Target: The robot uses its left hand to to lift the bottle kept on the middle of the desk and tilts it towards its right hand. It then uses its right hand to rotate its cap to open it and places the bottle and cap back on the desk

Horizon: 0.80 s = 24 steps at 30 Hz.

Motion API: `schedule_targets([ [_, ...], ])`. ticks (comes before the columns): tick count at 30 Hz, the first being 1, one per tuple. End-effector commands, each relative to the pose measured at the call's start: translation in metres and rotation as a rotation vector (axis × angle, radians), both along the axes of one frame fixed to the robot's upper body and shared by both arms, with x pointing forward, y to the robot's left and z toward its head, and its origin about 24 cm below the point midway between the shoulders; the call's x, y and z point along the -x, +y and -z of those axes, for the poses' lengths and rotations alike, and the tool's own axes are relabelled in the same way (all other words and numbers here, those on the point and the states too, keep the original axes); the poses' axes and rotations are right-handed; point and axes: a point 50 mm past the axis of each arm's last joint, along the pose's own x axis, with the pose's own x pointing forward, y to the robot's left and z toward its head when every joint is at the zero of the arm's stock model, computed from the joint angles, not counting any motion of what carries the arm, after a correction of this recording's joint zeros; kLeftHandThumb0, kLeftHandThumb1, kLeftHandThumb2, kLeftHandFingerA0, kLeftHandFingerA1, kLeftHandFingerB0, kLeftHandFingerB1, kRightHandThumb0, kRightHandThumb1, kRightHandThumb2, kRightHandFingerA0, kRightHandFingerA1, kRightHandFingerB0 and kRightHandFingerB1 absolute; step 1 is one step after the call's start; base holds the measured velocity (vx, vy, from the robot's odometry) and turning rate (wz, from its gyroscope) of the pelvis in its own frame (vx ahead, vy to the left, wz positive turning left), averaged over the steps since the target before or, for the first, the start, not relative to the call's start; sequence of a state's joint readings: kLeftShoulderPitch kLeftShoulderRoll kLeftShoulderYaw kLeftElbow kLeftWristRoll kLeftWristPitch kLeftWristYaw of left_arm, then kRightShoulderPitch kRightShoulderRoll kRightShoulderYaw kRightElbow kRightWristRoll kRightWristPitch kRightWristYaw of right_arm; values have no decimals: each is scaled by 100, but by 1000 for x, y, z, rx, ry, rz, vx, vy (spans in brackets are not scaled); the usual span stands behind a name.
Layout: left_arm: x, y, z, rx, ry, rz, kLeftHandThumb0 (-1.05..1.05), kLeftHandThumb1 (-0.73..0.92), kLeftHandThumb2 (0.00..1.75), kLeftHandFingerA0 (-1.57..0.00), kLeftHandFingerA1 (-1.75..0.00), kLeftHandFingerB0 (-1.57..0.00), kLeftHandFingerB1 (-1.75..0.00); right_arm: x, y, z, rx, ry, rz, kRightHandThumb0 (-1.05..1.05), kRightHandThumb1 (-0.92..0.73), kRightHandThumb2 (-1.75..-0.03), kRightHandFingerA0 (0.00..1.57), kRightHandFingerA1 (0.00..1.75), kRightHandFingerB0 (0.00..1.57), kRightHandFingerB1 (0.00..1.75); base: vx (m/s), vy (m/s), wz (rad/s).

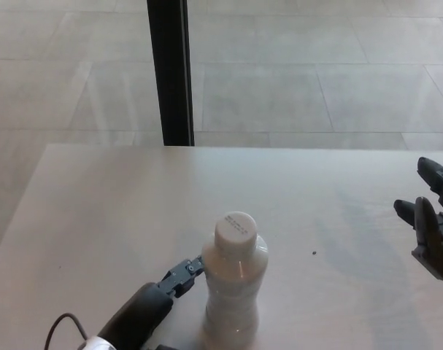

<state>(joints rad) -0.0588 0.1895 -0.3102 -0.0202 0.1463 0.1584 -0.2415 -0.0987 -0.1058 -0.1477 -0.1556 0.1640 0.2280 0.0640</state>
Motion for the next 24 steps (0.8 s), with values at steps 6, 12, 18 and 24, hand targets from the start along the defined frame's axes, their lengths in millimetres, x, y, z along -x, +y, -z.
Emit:
schedule_targets([
  [6,-9,-13,-7,14,-75,-39,-100,50,57,0,0,0,0,1,-2,-2,9,-17,7,-80,-89,-67,21,58,11,29,0,0,0],
  [12,-10,-18,-6,27,-71,-49,-89,50,98,0,-25,0,-10,-1,-3,-3,-1,-18,3,-79,-88,-67,20,57,10,28,0,0,0],
  [18,-8,-23,-1,33,-29,-43,-95,57,100,0,-18,0,-5,-1,-4,-3,5,-14,8,-79,-88,-67,22,57,12,28,0,0,0],
  [24,-7,-33,-1,72,-23,-50,-96,55,98,0,-24,0,-8,0,-4,-3,7,-17,2,-78,-88,-67,21,58,11,28,0,0,0],
])
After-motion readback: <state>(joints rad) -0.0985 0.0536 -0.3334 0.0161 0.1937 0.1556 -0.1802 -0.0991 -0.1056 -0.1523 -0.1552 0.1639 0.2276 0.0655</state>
